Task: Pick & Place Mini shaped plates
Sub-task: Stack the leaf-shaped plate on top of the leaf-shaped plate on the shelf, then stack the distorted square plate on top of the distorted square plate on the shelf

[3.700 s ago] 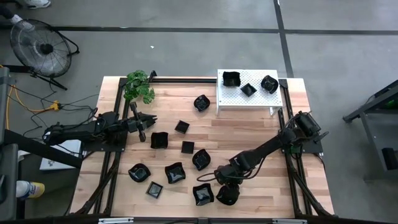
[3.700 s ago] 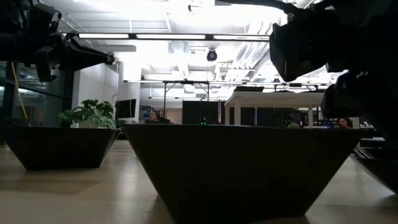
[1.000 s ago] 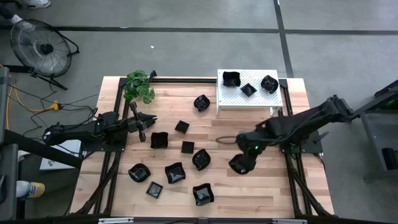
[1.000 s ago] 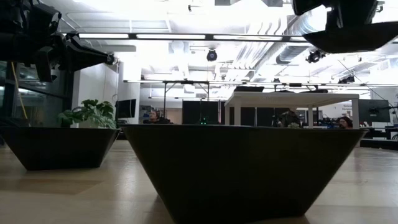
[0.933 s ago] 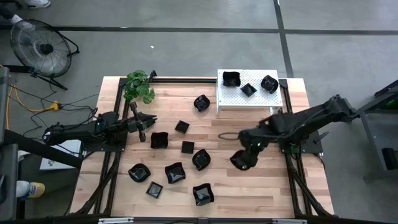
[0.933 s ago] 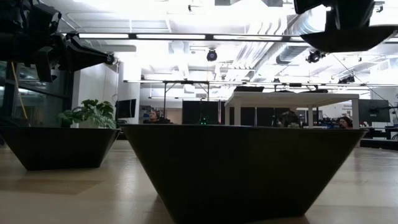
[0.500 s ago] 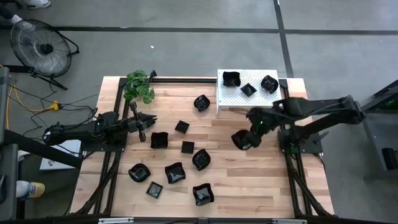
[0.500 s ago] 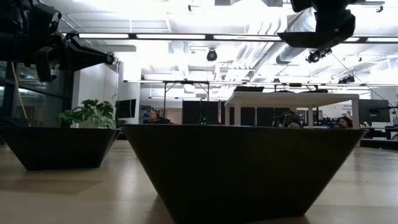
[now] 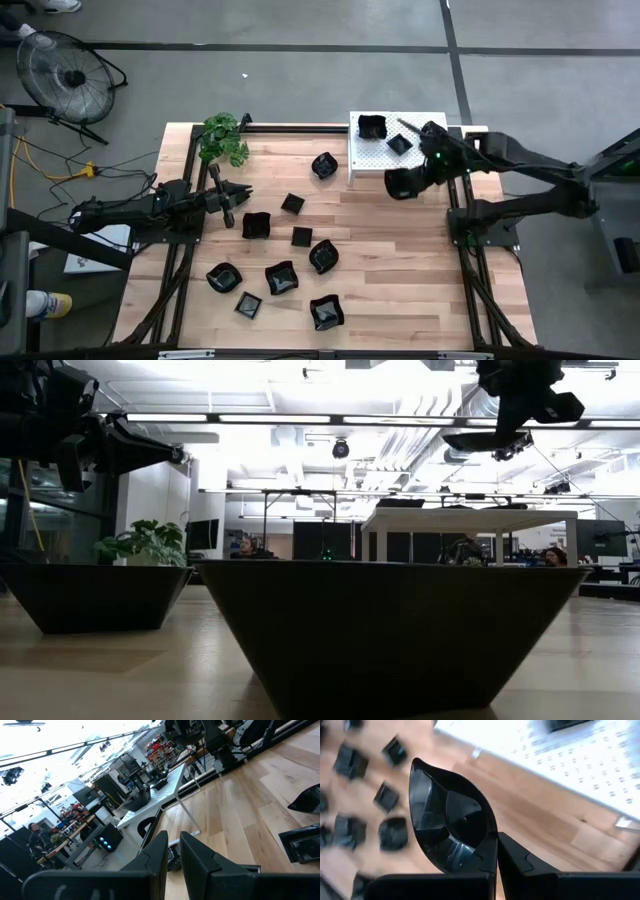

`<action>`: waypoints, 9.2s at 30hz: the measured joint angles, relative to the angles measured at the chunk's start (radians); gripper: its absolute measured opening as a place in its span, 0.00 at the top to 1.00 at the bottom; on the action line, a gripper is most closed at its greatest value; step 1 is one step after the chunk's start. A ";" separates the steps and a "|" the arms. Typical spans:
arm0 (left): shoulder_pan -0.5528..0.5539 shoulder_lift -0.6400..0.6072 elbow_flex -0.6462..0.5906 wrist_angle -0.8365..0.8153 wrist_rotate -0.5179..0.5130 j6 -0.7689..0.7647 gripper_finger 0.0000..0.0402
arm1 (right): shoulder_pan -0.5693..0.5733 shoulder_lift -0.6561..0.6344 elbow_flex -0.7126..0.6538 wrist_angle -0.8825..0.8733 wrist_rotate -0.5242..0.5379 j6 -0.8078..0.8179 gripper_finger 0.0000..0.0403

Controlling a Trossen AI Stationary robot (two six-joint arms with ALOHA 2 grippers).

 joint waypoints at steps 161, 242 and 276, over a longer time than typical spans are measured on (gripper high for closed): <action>0.000 0.000 0.000 0.000 0.000 0.000 0.89 | 0.608 0.515 0.001 0.381 -0.164 0.456 0.82; 0.000 0.000 0.000 0.000 0.000 0.000 0.89 | 0.753 0.978 0.115 0.945 -0.227 0.798 0.99; 0.000 0.000 0.000 0.000 0.000 0.000 0.89 | 0.512 0.459 0.117 0.495 -0.016 0.455 1.00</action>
